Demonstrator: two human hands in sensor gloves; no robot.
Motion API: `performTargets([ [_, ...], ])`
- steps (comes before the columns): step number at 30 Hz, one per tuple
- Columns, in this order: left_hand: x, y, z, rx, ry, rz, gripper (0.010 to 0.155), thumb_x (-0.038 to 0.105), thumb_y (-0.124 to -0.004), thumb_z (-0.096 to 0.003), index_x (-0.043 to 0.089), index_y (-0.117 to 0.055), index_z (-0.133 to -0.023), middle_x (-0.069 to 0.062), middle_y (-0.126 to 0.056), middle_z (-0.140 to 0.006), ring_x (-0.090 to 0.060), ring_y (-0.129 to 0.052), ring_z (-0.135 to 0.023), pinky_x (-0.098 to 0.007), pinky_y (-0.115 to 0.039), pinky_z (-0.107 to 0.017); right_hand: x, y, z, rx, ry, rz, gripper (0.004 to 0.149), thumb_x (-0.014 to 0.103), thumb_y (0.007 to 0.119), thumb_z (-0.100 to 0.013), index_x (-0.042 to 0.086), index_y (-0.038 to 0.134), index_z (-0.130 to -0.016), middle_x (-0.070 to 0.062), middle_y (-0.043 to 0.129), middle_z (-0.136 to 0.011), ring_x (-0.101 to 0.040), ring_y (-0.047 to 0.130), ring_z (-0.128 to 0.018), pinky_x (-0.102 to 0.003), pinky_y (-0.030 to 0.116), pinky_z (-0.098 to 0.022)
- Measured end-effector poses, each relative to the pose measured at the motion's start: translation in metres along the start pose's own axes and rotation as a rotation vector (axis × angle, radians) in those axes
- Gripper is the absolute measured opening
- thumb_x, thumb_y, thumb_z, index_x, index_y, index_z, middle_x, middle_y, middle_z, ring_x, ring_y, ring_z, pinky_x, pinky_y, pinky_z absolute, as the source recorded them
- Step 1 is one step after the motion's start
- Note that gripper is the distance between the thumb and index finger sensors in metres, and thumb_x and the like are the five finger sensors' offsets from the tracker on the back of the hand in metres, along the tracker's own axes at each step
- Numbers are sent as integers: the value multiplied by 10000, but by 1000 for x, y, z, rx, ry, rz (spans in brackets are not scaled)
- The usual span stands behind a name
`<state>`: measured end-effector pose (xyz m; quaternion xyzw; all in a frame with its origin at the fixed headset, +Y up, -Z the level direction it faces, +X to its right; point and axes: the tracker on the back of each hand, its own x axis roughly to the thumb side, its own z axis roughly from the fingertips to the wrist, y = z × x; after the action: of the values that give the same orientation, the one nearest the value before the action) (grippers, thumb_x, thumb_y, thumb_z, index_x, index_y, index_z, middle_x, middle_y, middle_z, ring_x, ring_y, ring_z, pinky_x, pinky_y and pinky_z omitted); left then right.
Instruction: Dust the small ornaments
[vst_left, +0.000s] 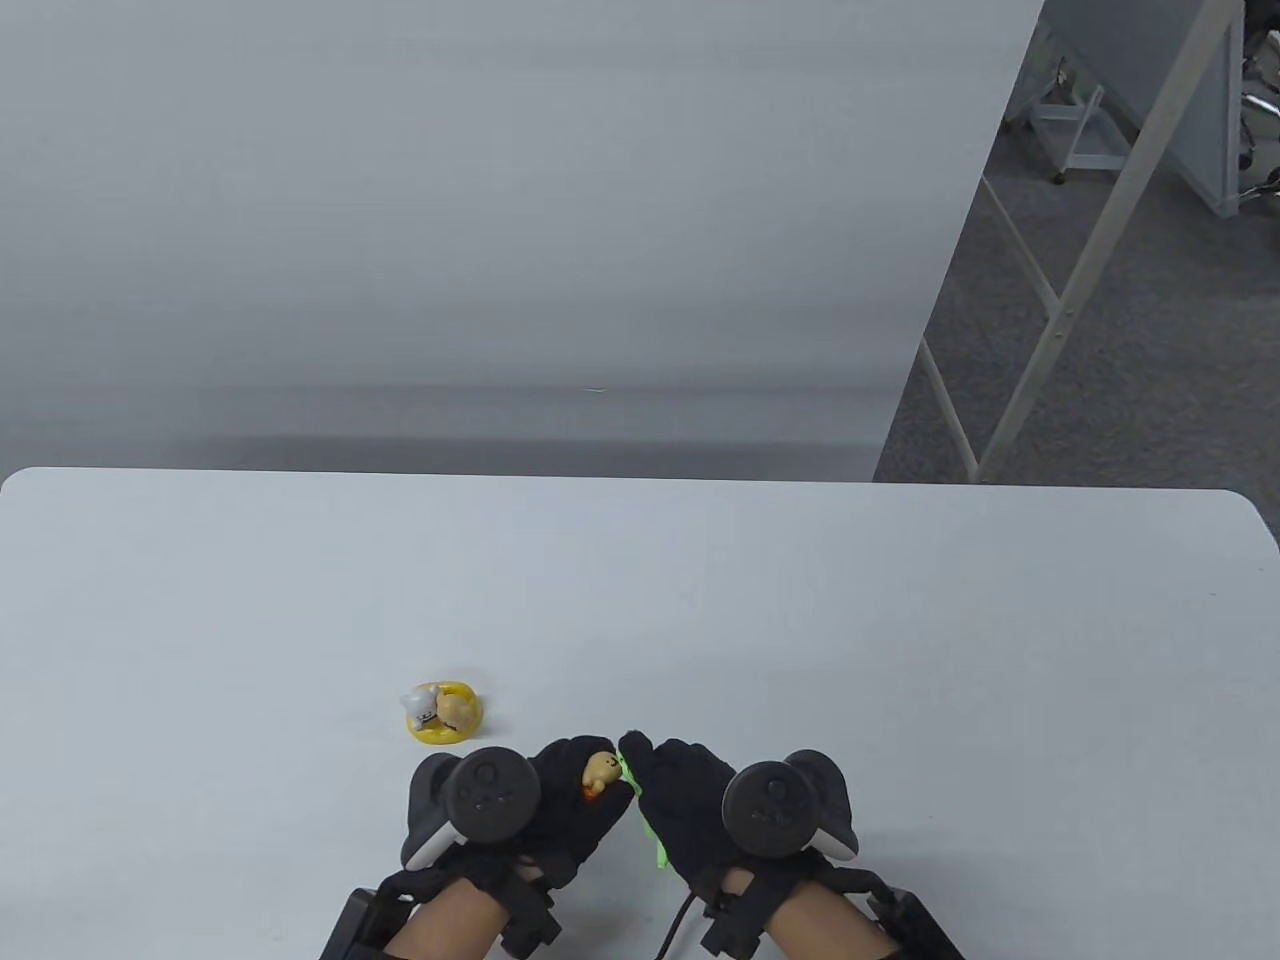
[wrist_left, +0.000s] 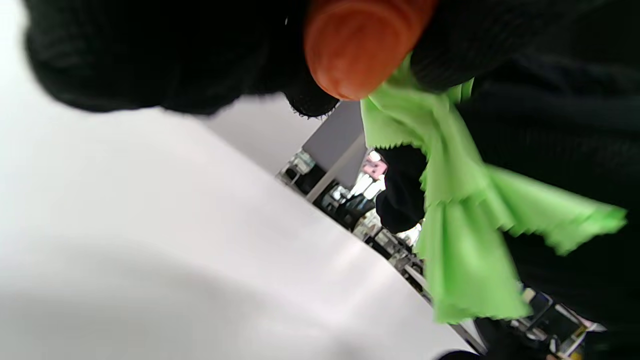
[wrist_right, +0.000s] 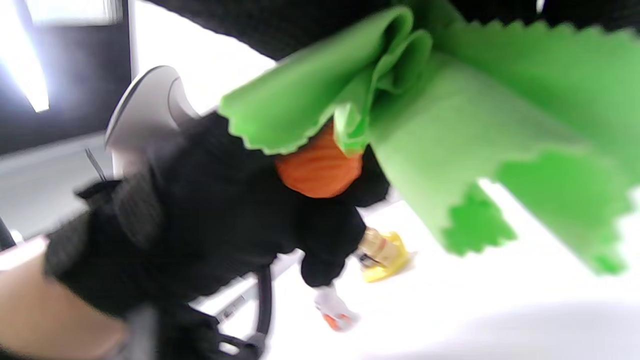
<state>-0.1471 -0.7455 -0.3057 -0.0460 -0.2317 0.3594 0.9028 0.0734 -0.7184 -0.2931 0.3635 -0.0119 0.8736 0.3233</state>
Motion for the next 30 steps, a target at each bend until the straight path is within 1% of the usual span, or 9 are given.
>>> performTargets([
  [3,-10,7,2,49,12,92,741,612,-647,-614,2,-746,-1023,-281,-609,-969,-425,-870,-559,-557,-864,-363,-5,1,1,-28,20,-26,484,97,773,-550,-76,665,-989,-447,842,-743,-506,933,-488,-758,784,-439],
  [6,-10,15,4,72,37,143,744,578,-741,-605,-23,-729,-1043,-213,-715,-882,-344,-912,-474,-515,-902,-312,-8,0,3,-67,37,-48,484,101,773,-552,-71,664,-991,-442,842,-745,-502,934,-490,-755,785,-441],
  [9,-8,21,8,192,18,188,711,510,-837,-574,-32,-753,-1028,-177,-824,-828,-322,-976,-428,-490,-955,-272,-11,0,6,-110,58,-102,484,107,772,-553,-65,663,-992,-438,843,-746,-496,937,-493,-749,789,-442],
  [13,-9,24,11,202,38,242,637,450,-895,-545,27,-770,-1005,-183,-881,-823,-326,-1033,-419,-437,-999,-251,-13,3,10,-165,69,-158,487,109,772,-551,-62,662,-993,-436,843,-745,-495,937,-491,-747,790,-440],
  [17,-21,22,12,202,115,430,634,413,-1000,-466,29,-785,-922,-177,-932,-834,-273,-1097,-397,-379,-1047,-219,-13,4,12,-202,41,-159,486,109,773,-551,-57,658,-993,-434,840,-750,-495,937,-495,-748,790,-444],
  [22,-28,13,11,158,106,672,638,388,-1055,-431,102,-766,-923,-163,-942,-853,-292,-1155,-496,-384,-1103,-289,-6,8,14,-240,-39,-88,488,104,766,-554,-44,641,-1002,-440,823,-762,-501,925,-508,-754,774,-456],
  [25,-22,11,9,141,89,591,626,374,-1062,-422,90,-786,-907,-181,-973,-811,-303,-1179,-471,-385,-1111,-264,5,13,13,-221,-115,103,505,96,755,-558,-58,595,-1011,-448,808,-767,-508,917,-509,-759,767,-454],
  [27,-13,11,7,100,50,445,613,362,-1069,-412,88,-802,-891,-187,-994,-779,-313,-1192,-449,-397,-1112,-240,13,13,11,-195,-171,184,492,82,758,-549,-40,625,-1007,-462,804,-760,-519,911,-504,-770,759,-451],
  [30,12,17,9,140,-82,144,596,319,-1073,-396,92,-818,-885,-199,-1002,-775,-351,-1187,-452,-433,-1107,-236,12,6,7,-77,-174,194,493,88,762,-547,-39,633,-1005,-448,822,-763,-508,924,-507,-764,775,-456],
])
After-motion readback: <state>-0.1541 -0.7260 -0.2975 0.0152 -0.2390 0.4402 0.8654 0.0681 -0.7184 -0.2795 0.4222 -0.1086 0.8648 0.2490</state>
